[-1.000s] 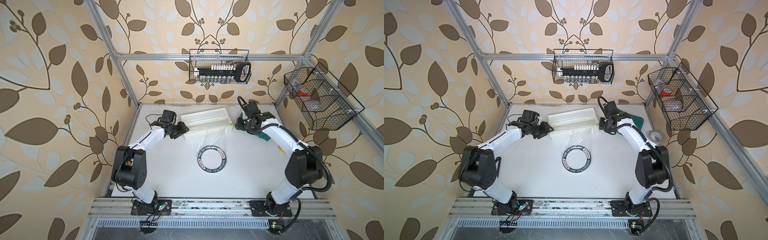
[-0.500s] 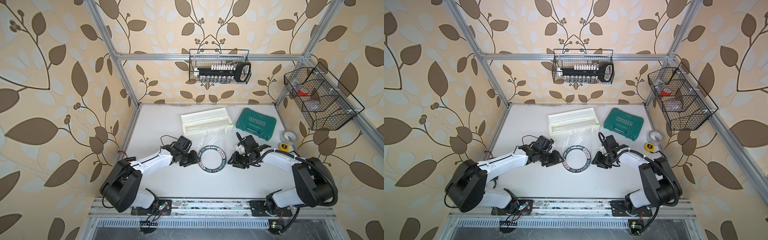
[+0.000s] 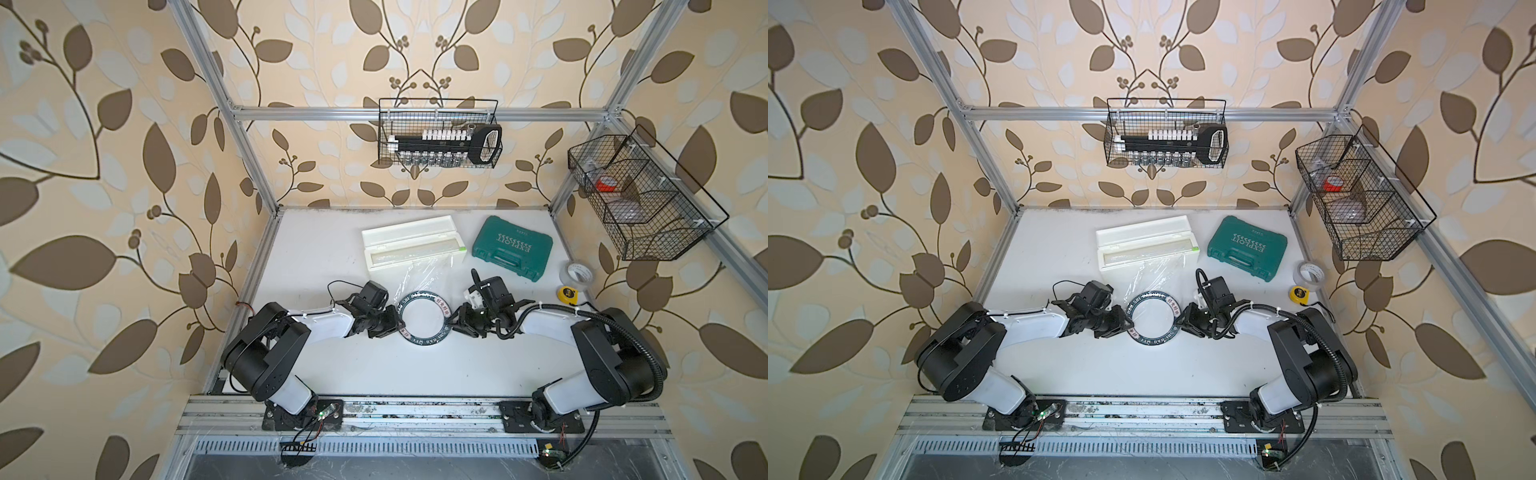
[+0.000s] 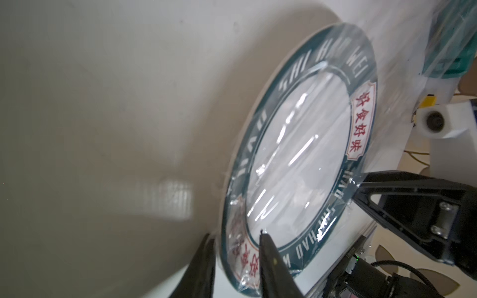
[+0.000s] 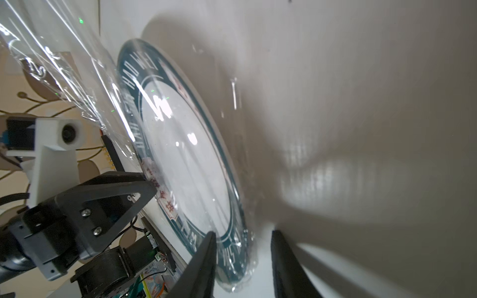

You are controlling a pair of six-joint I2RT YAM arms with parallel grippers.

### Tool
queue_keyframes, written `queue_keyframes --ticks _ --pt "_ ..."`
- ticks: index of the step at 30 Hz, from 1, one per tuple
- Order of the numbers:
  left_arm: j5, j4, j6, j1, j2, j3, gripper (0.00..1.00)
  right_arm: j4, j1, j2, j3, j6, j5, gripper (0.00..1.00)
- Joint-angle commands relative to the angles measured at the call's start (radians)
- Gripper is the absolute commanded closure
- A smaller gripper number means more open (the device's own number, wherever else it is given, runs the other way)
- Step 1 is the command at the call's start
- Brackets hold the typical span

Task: Wrap the plate with plastic wrap
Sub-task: Pick up the plate at the center of the board.

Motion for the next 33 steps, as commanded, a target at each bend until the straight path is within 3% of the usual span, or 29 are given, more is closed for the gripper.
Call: queue_keyframes --ticks 1,5,9,16,18,22,24,29,33 --pt "0.043 0.132 -0.086 -0.011 0.027 -0.062 0.77 0.11 0.008 0.017 -0.058 0.058 -0.011 0.65" --pt "0.074 0.247 -0.154 -0.017 0.038 -0.104 0.85 0.242 0.008 0.017 -0.112 0.117 -0.038 0.69" --pt "0.1 0.349 -0.221 -0.026 0.038 -0.14 0.9 0.368 0.007 0.002 -0.161 0.182 -0.06 0.81" --pt "0.087 0.228 -0.192 -0.037 -0.08 -0.14 0.88 0.452 0.007 -0.109 -0.218 0.181 -0.087 1.0" --pt "0.074 0.135 -0.169 -0.036 -0.168 -0.138 0.82 0.423 0.005 -0.155 -0.217 0.157 -0.099 1.0" --pt "-0.006 -0.187 -0.083 -0.011 -0.363 -0.092 0.54 0.281 -0.004 -0.285 -0.199 0.07 -0.116 1.0" --pt "-0.042 -0.343 -0.031 0.029 -0.44 -0.041 0.46 0.188 -0.009 -0.346 -0.176 -0.008 -0.141 1.0" --pt "0.035 -0.505 0.105 0.233 -0.518 0.143 0.36 -0.056 -0.023 -0.457 -0.069 -0.153 -0.199 1.0" --pt "0.126 -0.504 0.163 0.306 -0.417 0.332 0.34 -0.208 -0.034 -0.49 0.035 -0.215 -0.209 1.0"
